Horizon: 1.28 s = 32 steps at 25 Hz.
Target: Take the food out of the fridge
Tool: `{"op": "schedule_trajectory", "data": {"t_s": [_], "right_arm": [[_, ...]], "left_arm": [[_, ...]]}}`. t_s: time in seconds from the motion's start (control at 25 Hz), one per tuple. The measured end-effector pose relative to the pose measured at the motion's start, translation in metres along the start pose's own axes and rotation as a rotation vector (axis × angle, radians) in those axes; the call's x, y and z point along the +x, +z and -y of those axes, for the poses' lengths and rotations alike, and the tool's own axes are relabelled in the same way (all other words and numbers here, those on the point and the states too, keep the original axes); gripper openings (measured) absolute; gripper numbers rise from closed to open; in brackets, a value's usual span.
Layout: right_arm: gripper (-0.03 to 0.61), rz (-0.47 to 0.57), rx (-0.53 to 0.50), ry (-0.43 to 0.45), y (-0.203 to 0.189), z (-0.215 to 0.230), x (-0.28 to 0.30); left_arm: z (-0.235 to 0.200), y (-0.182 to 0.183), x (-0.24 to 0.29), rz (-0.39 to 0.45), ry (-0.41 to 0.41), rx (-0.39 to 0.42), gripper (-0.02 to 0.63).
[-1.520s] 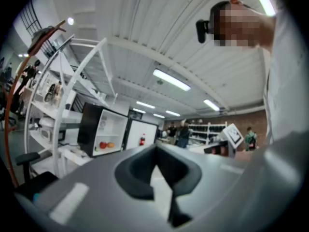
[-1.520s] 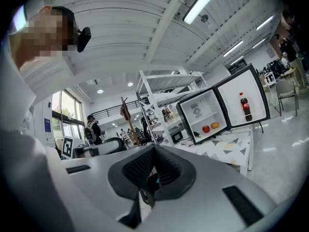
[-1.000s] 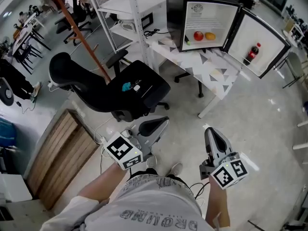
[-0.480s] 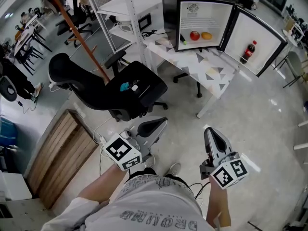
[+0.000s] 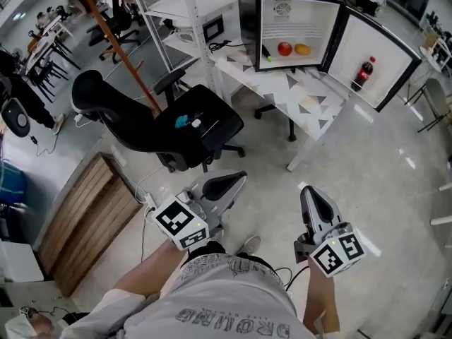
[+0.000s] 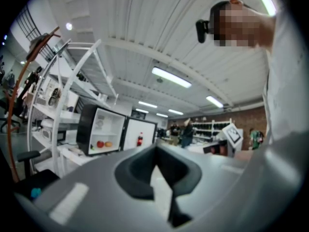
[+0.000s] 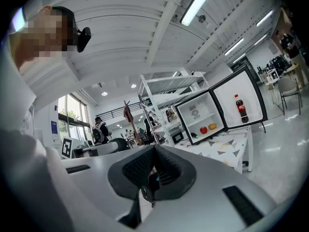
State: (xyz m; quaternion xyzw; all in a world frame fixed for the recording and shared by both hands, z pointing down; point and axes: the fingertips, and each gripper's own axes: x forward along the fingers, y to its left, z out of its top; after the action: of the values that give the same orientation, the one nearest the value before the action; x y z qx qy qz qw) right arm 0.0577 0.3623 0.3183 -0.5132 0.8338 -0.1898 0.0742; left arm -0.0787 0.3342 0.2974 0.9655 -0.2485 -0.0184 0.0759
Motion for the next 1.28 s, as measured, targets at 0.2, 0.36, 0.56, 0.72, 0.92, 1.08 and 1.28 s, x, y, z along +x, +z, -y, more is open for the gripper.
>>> {"op": "schedule_trajectory", "data": {"t_s": [0.2, 0.36, 0.56, 0.72, 0.92, 1.08, 1.28], "right_arm": [[-0.011, -0.004, -0.015, 0.016, 0.000, 0.009, -0.010], [-0.011, -0.004, -0.018, 0.023, 0.002, 0.015, -0.016], [-0.011, 0.006, -0.015, 0.024, 0.008, 0.021, -0.019], [-0.011, 0.009, -0.015, 0.026, 0.009, 0.028, -0.018], [-0.011, 0.005, -0.019, 0.026, 0.012, 0.038, -0.011], [-0.011, 0.008, -0.028, 0.023, 0.016, 0.045, -0.003], [-0.011, 0.006, -0.031, 0.022, 0.021, 0.058, 0.011]], "left_arm": [[0.011, -0.004, 0.008, 0.001, 0.014, 0.007, 0.005], [0.018, -0.005, 0.015, -0.001, 0.018, 0.011, 0.005], [0.021, -0.003, 0.022, -0.004, 0.020, 0.016, 0.005], [0.020, -0.004, 0.029, -0.003, 0.022, 0.016, 0.005], [0.012, -0.005, 0.038, 0.002, 0.025, 0.012, 0.006], [0.003, -0.006, 0.045, 0.006, 0.029, 0.007, 0.005], [-0.012, -0.005, 0.059, 0.011, 0.031, 0.004, 0.005]]}}
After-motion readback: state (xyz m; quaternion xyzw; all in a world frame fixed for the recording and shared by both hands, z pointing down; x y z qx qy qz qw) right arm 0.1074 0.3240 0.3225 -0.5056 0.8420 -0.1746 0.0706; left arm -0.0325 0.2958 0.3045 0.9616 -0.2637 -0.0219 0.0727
